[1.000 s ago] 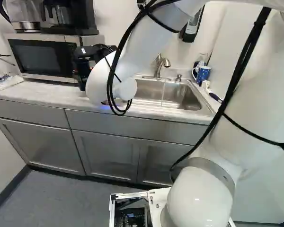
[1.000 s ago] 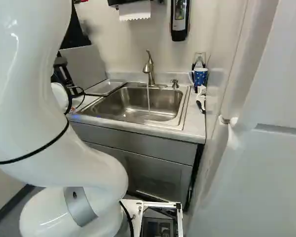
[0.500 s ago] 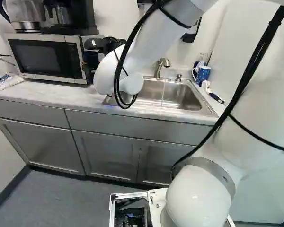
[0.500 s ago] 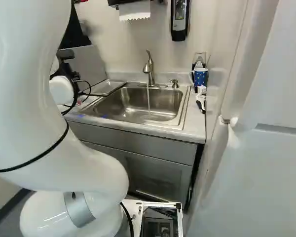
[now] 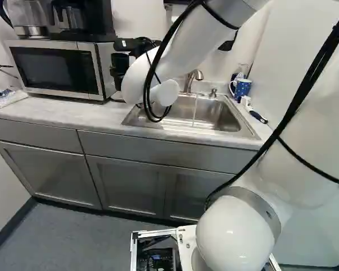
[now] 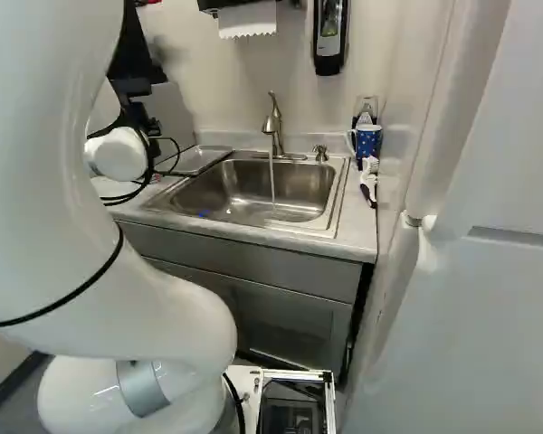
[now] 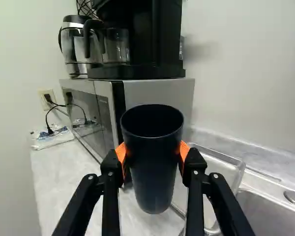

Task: Rinse the cup and place it in the tray

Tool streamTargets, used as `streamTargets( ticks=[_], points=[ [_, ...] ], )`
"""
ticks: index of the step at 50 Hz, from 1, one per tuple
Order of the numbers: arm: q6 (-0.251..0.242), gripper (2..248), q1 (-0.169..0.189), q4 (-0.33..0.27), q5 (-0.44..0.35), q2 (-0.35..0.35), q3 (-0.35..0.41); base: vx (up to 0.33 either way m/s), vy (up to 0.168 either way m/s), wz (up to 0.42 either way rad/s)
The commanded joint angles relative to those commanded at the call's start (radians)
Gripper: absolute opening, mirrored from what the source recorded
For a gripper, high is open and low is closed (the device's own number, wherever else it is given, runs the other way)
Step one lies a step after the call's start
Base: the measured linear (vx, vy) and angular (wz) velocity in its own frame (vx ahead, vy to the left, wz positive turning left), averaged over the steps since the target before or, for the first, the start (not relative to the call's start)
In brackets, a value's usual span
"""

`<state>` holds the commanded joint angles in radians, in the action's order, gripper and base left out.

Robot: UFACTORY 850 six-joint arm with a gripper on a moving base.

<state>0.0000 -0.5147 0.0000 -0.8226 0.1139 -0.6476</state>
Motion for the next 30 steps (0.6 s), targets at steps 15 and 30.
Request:
streamTargets(
  ticks=[15,30],
  points=[
    [0.000,122,0.050,0.000,0.000,0.009,0.009,0.000,0.000,0.000],
    [0.000,122,0.101,0.000,0.000,0.018,0.017,0.000,0.000,0.000]
  ],
)
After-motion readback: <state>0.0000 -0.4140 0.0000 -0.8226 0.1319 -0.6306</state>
